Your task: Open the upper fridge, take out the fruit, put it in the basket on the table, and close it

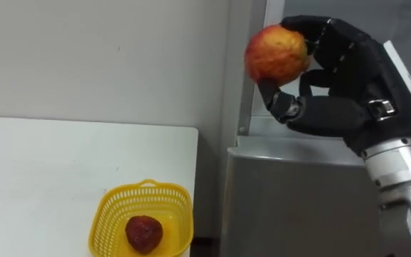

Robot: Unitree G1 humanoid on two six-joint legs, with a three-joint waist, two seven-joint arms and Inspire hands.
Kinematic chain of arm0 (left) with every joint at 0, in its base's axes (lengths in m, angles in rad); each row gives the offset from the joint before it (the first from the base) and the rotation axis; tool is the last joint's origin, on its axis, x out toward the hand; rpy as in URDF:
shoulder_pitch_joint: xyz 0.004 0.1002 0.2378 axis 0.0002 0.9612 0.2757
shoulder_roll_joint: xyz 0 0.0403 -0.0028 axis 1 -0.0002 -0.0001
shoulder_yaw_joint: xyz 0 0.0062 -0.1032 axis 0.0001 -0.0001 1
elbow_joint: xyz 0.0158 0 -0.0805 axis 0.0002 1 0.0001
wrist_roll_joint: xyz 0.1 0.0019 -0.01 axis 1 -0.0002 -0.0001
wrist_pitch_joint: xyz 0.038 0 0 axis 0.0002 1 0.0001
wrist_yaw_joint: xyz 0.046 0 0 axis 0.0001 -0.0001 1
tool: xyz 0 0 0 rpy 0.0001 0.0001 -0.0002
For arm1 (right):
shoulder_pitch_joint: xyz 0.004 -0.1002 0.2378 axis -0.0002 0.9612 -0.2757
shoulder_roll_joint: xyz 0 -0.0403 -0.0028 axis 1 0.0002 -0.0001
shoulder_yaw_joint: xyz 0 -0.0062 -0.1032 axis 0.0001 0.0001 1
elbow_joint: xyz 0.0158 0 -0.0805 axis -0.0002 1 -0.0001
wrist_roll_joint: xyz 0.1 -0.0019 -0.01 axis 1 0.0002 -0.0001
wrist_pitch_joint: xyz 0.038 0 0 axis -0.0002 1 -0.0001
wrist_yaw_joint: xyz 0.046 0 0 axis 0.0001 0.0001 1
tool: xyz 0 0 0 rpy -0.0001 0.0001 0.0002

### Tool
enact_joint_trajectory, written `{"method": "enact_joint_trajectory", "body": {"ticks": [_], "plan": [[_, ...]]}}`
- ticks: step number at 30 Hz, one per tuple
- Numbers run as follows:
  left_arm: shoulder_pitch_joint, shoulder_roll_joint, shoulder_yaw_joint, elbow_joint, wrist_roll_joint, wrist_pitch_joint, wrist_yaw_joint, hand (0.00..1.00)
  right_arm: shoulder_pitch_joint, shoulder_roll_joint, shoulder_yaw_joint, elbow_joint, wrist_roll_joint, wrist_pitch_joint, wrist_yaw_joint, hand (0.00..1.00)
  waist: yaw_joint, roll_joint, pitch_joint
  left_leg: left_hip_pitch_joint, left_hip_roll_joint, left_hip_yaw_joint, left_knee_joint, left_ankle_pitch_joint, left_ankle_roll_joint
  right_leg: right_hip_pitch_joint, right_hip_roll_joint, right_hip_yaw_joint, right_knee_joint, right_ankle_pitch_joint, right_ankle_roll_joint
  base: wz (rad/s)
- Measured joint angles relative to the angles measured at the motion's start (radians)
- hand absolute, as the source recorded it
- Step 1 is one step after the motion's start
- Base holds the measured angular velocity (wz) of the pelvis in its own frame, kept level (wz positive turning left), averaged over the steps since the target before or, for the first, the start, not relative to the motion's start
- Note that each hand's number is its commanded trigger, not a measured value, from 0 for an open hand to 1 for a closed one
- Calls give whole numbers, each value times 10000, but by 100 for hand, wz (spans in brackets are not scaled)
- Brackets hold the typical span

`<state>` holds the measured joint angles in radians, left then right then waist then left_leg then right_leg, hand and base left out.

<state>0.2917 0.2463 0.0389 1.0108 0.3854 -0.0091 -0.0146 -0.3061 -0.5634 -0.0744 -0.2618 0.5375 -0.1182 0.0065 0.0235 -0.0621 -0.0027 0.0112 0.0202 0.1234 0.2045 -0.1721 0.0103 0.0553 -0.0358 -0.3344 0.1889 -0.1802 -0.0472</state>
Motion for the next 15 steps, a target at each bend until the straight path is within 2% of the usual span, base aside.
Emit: {"method": "enact_joint_trajectory", "body": {"ticks": [3,9,11,15], "plan": [[158,-32,-2,1,3,3,-33,0,280,225,-17,-502,-535,0,397,100,-45,5,4,6,6,39,1,-5,-6,-20,6,15,-10,-2,1,0],[73,-37,-28,-2,-9,0,-193,0,1330,302,3,-1302,-1099,-2,1228,100,41,3,2,-3,11,57,4,-33,-2,-30,4,15,-35,-9,9,0],[32,-41,-26,9,-4,0,-191,0,1586,579,57,-1457,-1364,-10,1531,100,75,24,12,-11,14,65,7,-36,0,-26,3,14,-29,-9,10,0],[-154,-40,-40,31,-9,1,-188,0,1695,673,584,-1447,-2110,-9,1609,100,148,32,18,-17,22,97,-14,-42,0,-22,6,17,-18,-8,9,0]]}}
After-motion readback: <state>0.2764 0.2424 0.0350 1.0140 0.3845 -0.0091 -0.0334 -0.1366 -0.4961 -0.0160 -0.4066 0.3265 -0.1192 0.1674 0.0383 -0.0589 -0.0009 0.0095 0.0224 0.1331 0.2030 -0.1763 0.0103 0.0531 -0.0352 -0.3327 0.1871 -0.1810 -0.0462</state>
